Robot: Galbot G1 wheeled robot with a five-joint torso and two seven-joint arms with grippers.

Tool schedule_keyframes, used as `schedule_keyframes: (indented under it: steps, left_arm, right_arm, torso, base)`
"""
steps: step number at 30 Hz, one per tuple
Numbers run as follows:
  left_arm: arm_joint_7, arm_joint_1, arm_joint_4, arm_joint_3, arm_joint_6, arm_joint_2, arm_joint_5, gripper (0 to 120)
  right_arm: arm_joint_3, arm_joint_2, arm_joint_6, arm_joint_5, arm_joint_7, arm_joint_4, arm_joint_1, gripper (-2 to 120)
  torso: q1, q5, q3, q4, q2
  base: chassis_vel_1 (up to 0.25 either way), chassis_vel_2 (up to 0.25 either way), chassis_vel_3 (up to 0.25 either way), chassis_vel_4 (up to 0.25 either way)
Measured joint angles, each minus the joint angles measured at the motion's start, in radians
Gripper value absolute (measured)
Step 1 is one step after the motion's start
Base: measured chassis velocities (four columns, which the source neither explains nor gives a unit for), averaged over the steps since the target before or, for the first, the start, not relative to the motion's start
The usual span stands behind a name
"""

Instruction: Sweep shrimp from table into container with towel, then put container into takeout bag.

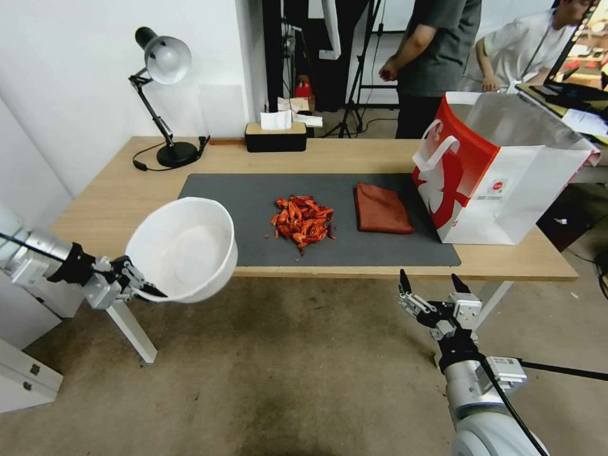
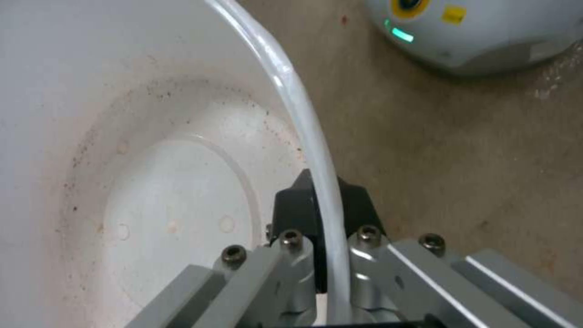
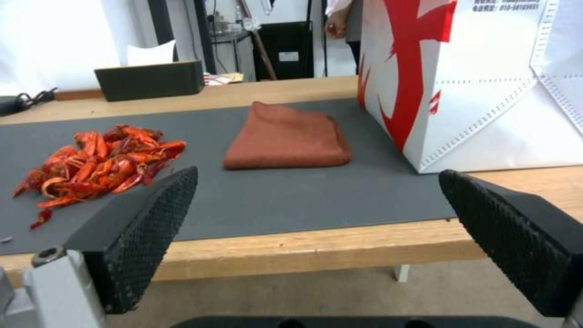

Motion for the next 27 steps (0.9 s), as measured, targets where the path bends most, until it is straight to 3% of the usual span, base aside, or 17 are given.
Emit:
schedule_keyframes:
  steps: [2, 4, 6, 8, 9, 11, 15, 19, 23, 25, 27]
  left_arm:
    - [-0.007, 0.019, -0.026, -0.005, -0.009, 0.0, 0.012, 0]
    - [-0.04, 0.038, -0.104, 0.002, -0.023, -0.005, 0.074, 0]
    - [-0.049, 0.04, -0.12, 0.009, -0.027, -0.008, 0.096, 0]
    - [-0.078, 0.054, -0.171, 0.038, -0.047, -0.025, 0.207, 0]
    - [-0.078, 0.054, -0.171, 0.038, -0.047, -0.025, 0.207, 0]
    - [-0.104, 0.089, -0.195, 0.06, -0.06, -0.046, 0.297, 0]
    - [-0.121, 0.143, -0.176, 0.074, -0.091, -0.089, 0.366, 0]
    - [-0.128, 0.158, -0.142, 0.095, -0.108, -0.125, 0.402, 0]
    - [-0.133, 0.142, -0.095, 0.138, -0.106, -0.161, 0.414, 0]
    - [-0.133, 0.099, -0.029, 0.195, -0.095, -0.2, 0.439, 0]
    - [-0.133, 0.079, -0.002, 0.22, -0.088, -0.217, 0.442, 0]
  right_arm:
    - [0.002, 0.0, 0.0, 0.0, 0.0, 0.0, -0.001, 100]
    - [0.004, 0.0, 0.0, 0.0, 0.001, 0.0, -0.002, 100]
    - [0.004, 0.0, 0.0, 0.0, 0.001, 0.0, -0.002, 100]
    - [0.003, 0.005, -0.001, 0.0, 0.002, 0.001, -0.002, 100]
    - [0.003, 0.005, -0.001, 0.0, 0.002, 0.001, -0.002, 100]
    - [0.002, 0.008, -0.002, 0.0, 0.002, 0.005, -0.003, 100]
    - [0.002, 0.008, -0.002, -0.001, 0.003, 0.01, -0.008, 100]
    - [0.003, 0.009, -0.002, -0.002, 0.003, 0.013, -0.011, 100]
    - [0.003, 0.012, -0.004, -0.006, 0.004, 0.02, -0.014, 100]
    - [0.003, 0.012, -0.004, -0.007, 0.005, 0.027, -0.018, 100]
    - [0.004, 0.012, -0.004, -0.007, 0.005, 0.03, -0.02, 100]
  torso:
    - [0.0, 0.0, 0.0, 0.0001, 0.0]
    - [0.0, 0.0003, 0.0, -0.0002, 0.0]
    - [0.0, 0.0004, 0.0, -0.0003, 0.0]
    - [0.0, 0.0002, 0.0, -0.0004, 0.0]
    - [0.0, 0.0002, 0.0, -0.0004, 0.0]
    - [0.0, 0.0003, 0.0, -0.0002, 0.0]
    - [0.0, 0.0001, 0.0, 0.0, 0.0]
    - [0.0, 0.0002, 0.0, 0.0, 0.0]
    - [0.0, 0.0003, 0.0, -0.0001, 0.0]
    - [0.0, 0.0001, 0.0, -0.0001, 0.0]
    - [0.0, 0.0, 0.0, -0.0001, 0.0]
  base:
    - [0.0, 0.0, 0.0, 0.0]
    - [0.0, 0.0, 0.0, 0.0]
    - [0.0, 0.0, 0.0, 0.0]
    - [0.0, 0.0, 0.0, 0.0]
    - [0.0, 0.0, 0.0, 0.0]
    - [0.0, 0.0, 0.0, 0.0]
    - [0.0, 0.0, 0.0, 0.0]
    - [0.0, 0.0, 0.0, 0.0]
    - [0.0, 0.0, 0.0, 0.0]
    - [0.0, 0.0, 0.0, 0.0]
    - [0.0, 0.0, 0.0, 0.0]
